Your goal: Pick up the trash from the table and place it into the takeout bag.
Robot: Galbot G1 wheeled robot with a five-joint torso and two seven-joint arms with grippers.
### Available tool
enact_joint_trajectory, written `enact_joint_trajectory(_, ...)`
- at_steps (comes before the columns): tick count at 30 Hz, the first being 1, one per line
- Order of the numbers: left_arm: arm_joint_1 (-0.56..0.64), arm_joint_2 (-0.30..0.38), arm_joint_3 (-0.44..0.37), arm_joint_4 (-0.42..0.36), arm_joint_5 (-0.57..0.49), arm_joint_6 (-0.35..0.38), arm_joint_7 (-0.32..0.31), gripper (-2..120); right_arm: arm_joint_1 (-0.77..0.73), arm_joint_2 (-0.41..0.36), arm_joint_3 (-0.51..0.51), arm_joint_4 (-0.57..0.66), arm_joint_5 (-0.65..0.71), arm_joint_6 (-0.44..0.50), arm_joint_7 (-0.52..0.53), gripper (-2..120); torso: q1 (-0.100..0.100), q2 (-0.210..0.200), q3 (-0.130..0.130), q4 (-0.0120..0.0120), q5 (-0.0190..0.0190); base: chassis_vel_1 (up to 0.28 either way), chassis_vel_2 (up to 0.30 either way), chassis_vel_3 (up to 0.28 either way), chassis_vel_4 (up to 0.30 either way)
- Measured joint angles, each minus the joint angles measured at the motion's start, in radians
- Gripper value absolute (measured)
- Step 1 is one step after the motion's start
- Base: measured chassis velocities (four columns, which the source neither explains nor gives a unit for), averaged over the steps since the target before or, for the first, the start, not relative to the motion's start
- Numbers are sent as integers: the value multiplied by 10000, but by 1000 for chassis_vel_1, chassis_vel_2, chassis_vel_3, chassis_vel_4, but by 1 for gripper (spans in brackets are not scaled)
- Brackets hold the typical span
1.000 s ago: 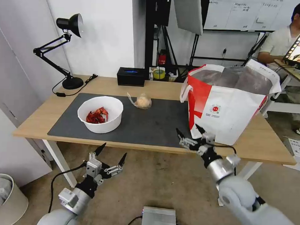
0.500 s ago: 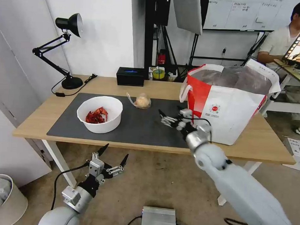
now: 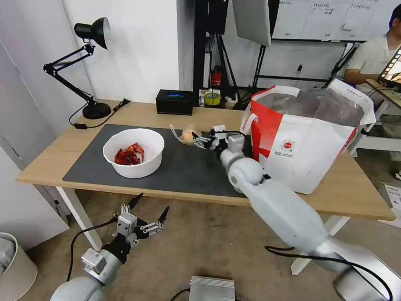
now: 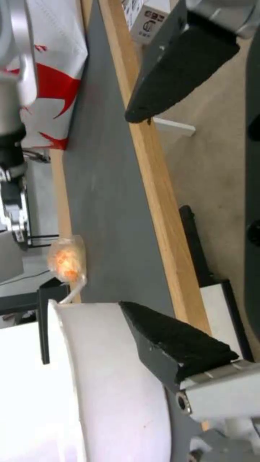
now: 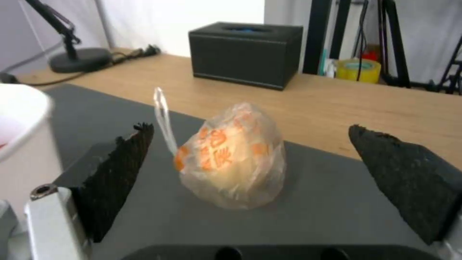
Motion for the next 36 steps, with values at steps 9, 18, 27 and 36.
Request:
enact_joint_trajectory(9, 1, 24, -30, 15, -70, 0, -1, 100, 1386, 1453, -167, -2500, -27, -427, -276, 100, 0, 1, -1, 2, -1, 0, 0, 0, 0)
enact_joint_trajectory(18, -108, 153, 70, 23, -148, -1, -2, 100, 1899, 2186, 55, -3973, -25, -674, -594, 100, -1, 1, 0, -2, 0, 0, 0, 0, 0)
enact_joint_trajectory(27, -114, 202, 83, 22, -195, -19, -2, 100, 1910, 2559, 83, -4627, -121, -940, -872, 100, -1, 1, -1, 1, 1, 0, 0, 0, 0)
enact_joint_trajectory(36, -19, 201, 40, -44, -201, -34, 0, 100, 1895, 2732, 90, -4842, -383, -1025, -906, 100, -1, 0, -2, 1, 1, 0, 0, 0, 0)
